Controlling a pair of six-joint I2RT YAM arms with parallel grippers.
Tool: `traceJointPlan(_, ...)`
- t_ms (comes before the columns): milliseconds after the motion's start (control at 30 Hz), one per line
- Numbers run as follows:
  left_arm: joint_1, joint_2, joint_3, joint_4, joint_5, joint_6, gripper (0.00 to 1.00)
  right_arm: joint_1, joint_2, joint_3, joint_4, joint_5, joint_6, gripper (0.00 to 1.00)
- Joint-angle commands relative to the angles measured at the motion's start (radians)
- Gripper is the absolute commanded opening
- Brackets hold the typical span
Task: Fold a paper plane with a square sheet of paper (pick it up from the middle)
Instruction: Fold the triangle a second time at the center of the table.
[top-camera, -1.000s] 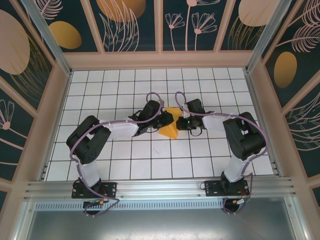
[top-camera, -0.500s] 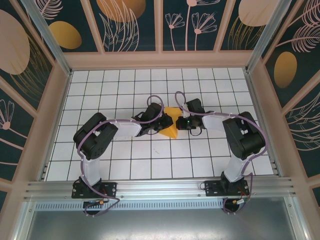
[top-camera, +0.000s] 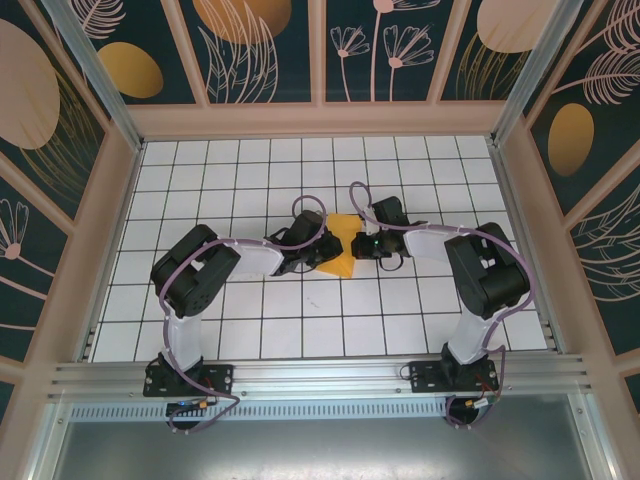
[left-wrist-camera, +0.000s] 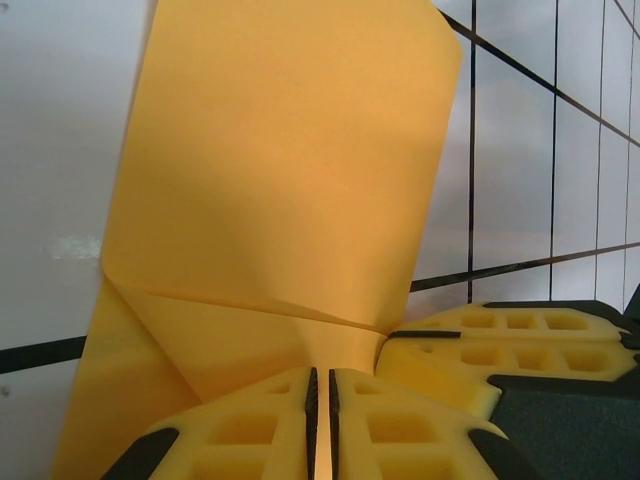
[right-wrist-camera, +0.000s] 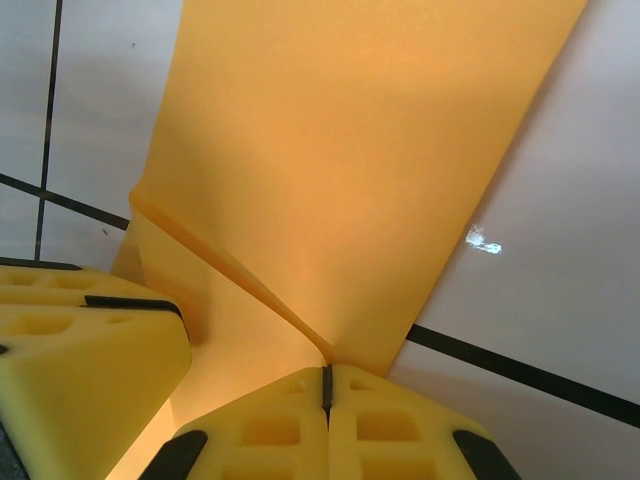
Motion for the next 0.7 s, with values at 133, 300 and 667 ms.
traceJointPlan(133, 0.001, 0.024, -0.051, 0.007, -0.03, 0.008, 0.15, 0.009, 0.023, 0.026, -0.011, -0.014, 0.019, 0.03)
traceJointPlan(300, 0.0, 0.031, -0.078, 0.031, -0.02, 0.004, 0.14, 0.009, 0.034, 0.04, -0.02, -0.017, 0.014, 0.03)
traceJointPlan(667, 0.0, 0.027, -0.082, 0.015, -0.036, 0.013, 0.13, 0.002, -0.141, 0.036, -0.068, 0.05, 0.069, 0.19)
